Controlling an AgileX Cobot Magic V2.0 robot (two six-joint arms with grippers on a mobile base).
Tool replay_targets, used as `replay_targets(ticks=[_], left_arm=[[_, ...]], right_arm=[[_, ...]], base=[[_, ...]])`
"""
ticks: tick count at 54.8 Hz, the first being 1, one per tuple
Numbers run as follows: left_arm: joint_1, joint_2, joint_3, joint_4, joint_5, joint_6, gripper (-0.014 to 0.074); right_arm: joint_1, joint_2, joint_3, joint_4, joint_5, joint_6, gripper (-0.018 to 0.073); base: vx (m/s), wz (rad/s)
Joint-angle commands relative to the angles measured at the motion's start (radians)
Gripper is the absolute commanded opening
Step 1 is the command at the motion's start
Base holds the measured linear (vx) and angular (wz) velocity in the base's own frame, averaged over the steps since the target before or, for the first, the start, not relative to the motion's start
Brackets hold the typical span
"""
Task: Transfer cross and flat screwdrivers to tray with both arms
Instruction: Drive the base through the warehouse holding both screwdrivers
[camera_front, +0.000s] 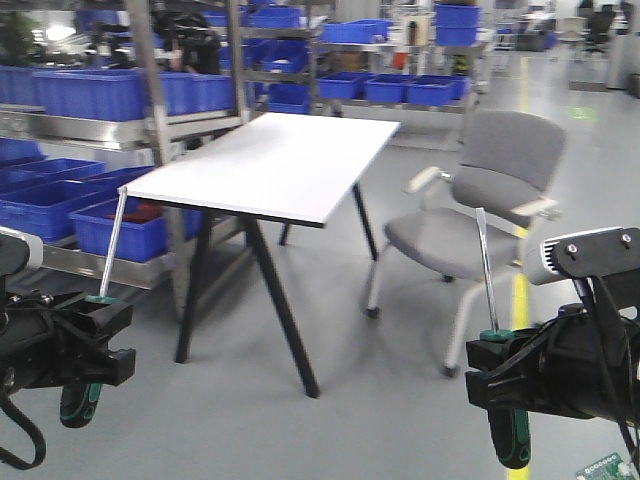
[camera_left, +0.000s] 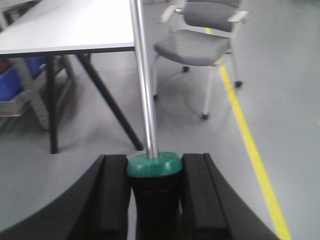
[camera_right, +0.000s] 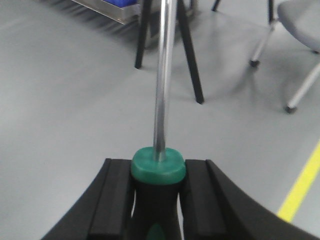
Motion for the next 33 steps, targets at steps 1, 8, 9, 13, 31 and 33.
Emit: replay_targets(ticks=[1,8,9,13,31,33], left_arm=[[-0.005,-0.027,-0.032,-0.01,-0.093,-0.007,0.0],[-0.005,-0.027,-0.032,-0.01,-0.093,-0.007,0.0],[-0.005,-0.027,-0.032,-0.01,-0.093,-0.007,0.0],[-0.005,-0.027,-0.032,-0.01,-0.093,-0.007,0.0],[-0.005,-0.027,-0.032,-0.01,-0.093,-0.007,0.0],[-0.005,-0.027,-0.032,-0.01,-0.093,-0.007,0.0]], right_arm=[[0.0,-0.023,-0.034,0.001,-0.086,-0.004,-0.0008],[0.0,-0.023,-0.034,0.001,-0.085,-0.004,-0.0008],[0.0,-0.023,-0.034,0.001,-0.086,-0.004,-0.0008],[0.0,-0.023,-0.034,0.001,-0.085,-0.004,-0.0008],[0.0,-0.023,-0.034,0.001,-0.085,-0.004,-0.0008],[0.0,-0.023,-0.034,0.001,-0.084,-0.004,-0.0008]], base=[[0.56,0.54],[0.56,0.54],[0.56,0.55],[0.56,0.55],[0.56,0.56],[0.56,0.61]])
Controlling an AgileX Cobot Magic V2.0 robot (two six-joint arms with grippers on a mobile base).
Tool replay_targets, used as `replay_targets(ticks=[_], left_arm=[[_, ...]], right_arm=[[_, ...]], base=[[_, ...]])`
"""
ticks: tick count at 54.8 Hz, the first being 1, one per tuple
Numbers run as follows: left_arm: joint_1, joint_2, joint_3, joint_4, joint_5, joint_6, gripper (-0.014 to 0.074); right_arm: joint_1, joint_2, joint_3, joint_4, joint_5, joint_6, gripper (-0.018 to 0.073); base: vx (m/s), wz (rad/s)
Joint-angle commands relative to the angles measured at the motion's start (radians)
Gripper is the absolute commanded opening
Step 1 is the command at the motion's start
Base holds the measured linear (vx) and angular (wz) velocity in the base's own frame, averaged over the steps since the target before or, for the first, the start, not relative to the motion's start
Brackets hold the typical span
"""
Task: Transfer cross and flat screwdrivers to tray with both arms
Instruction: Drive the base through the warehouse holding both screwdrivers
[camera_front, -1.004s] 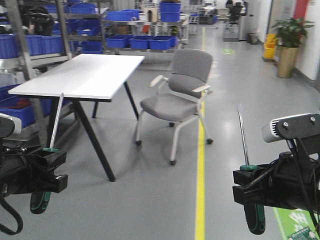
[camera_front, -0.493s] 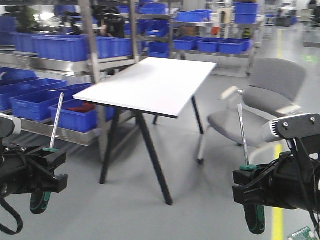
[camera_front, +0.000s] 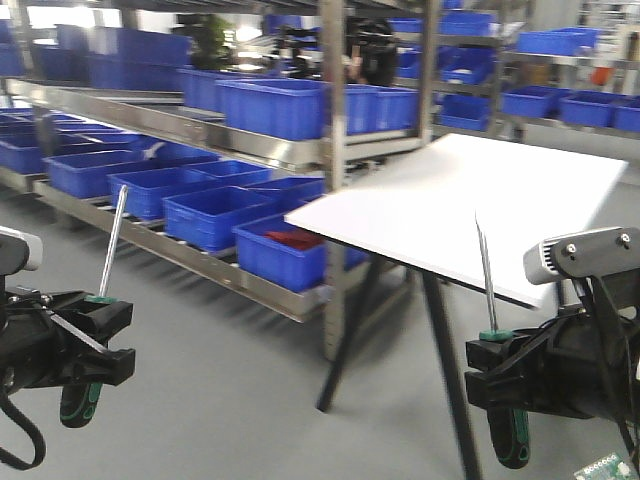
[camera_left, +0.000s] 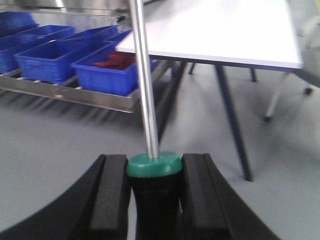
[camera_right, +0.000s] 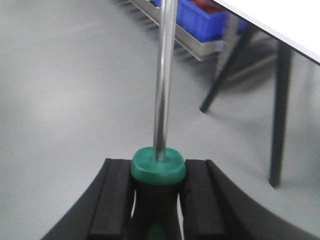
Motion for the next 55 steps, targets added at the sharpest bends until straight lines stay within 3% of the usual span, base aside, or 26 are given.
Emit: replay_targets(ticks=[1,30,55], left_arm=[[-0.005,-0.027,-0.032,-0.01,-0.093,-0.007,0.0],[-0.005,-0.027,-0.032,-0.01,-0.094,-0.007,0.0],[-0.005,-0.027,-0.032,-0.01,-0.094,-0.007,0.0]], right_arm=[[0.0,-0.023,-0.034,0.001,-0.084,-0.004,-0.0008],[-0.003,-0.023,-0.034,0.001,-0.085,-0.004,-0.0008],[-0.003,-0.023,-0.034,0.001,-0.086,-0.004,-0.0008]], base=[[0.56,0.62],[0.56,0.59],[0.57,0.39]])
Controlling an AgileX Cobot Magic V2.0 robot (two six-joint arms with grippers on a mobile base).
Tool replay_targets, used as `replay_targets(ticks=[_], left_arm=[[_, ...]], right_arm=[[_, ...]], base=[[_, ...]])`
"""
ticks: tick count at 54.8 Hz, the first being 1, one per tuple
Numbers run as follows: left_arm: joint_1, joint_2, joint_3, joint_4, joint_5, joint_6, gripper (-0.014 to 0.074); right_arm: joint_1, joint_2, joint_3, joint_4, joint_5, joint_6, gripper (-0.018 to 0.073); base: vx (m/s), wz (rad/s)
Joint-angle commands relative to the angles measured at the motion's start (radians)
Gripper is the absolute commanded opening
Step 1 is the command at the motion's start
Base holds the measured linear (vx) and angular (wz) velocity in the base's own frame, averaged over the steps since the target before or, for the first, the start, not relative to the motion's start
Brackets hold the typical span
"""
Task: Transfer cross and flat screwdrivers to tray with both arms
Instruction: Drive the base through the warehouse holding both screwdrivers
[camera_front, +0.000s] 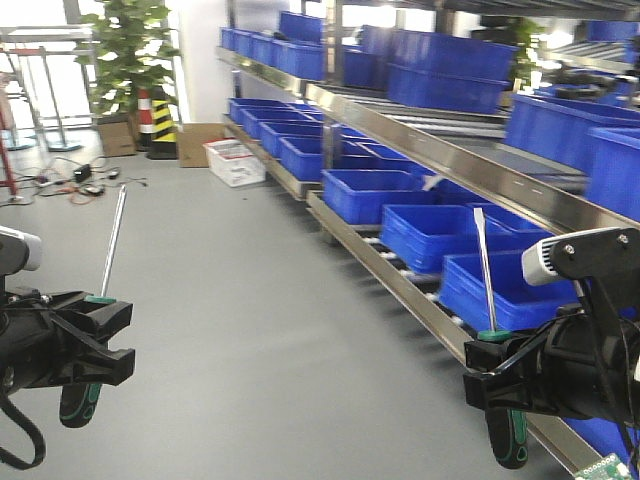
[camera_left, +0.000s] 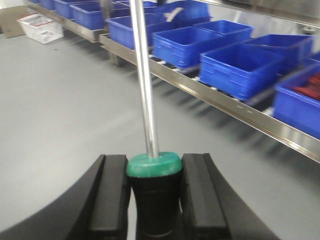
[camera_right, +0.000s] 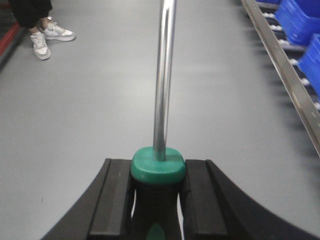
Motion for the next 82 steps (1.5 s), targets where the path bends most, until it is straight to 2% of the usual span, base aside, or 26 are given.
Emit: replay_targets(ticks=[1,54,82], left_arm=[[-0.005,-0.027,-0.032,-0.01,-0.094,-0.007,0.0],[-0.005,-0.027,-0.032,-0.01,-0.094,-0.007,0.0],[-0.004,-0.027,-0.032,-0.01,-0.094,-0.007,0.0]], right_arm=[[-0.003,-0.023,-0.034,0.001,-0.086,-0.004,-0.0008],[-0.003,-0.023,-0.034,0.001,-0.085,-0.004,-0.0008],[-0.003,-0.023,-0.034,0.001,-0.085,-0.004,-0.0008]], base=[[0.58,0.31],[0.6,0.25],[0.58,-0.35]])
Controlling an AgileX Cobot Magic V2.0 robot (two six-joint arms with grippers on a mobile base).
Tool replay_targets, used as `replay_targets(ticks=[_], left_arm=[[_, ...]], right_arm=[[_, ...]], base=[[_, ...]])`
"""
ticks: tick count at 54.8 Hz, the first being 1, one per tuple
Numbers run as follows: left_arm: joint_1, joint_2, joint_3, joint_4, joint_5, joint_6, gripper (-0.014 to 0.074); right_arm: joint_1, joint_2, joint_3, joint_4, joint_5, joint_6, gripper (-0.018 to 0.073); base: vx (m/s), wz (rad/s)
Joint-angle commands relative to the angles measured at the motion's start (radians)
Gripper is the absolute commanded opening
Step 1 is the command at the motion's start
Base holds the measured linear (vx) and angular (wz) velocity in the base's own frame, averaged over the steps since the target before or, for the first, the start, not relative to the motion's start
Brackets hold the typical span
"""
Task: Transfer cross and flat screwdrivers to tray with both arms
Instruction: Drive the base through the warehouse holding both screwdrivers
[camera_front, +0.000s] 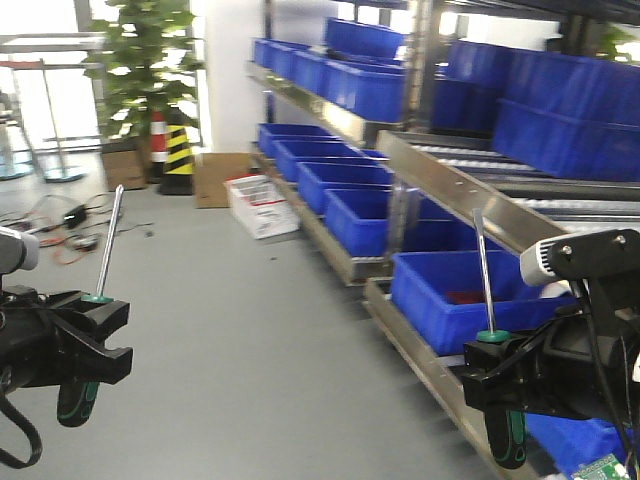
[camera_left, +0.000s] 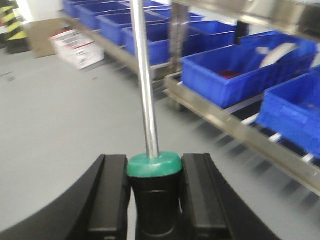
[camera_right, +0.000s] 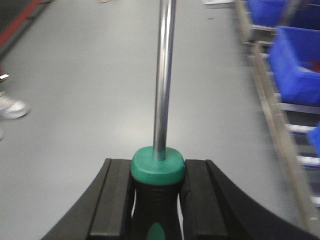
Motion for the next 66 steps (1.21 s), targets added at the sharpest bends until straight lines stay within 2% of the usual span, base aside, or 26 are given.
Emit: replay_targets(ticks=[1,34,66], left_arm=[[-0.004,-0.027,-0.032,-0.01,-0.094,-0.007,0.0],[-0.004,-0.027,-0.032,-0.01,-0.094,-0.007,0.0],[-0.004,-0.027,-0.032,-0.01,-0.094,-0.007,0.0]], right_arm=[[-0.003,-0.024,-0.034,0.0,-0.084,-0.004,-0.0008],[-0.003,-0.024,-0.034,0.0,-0.084,-0.004,-0.0008],[-0.003,-0.024,-0.034,0.0,-0.084,-0.004,-0.0008]], base=[[0.54,-0.62],[0.45,-0.69],[0.24,-0.74]])
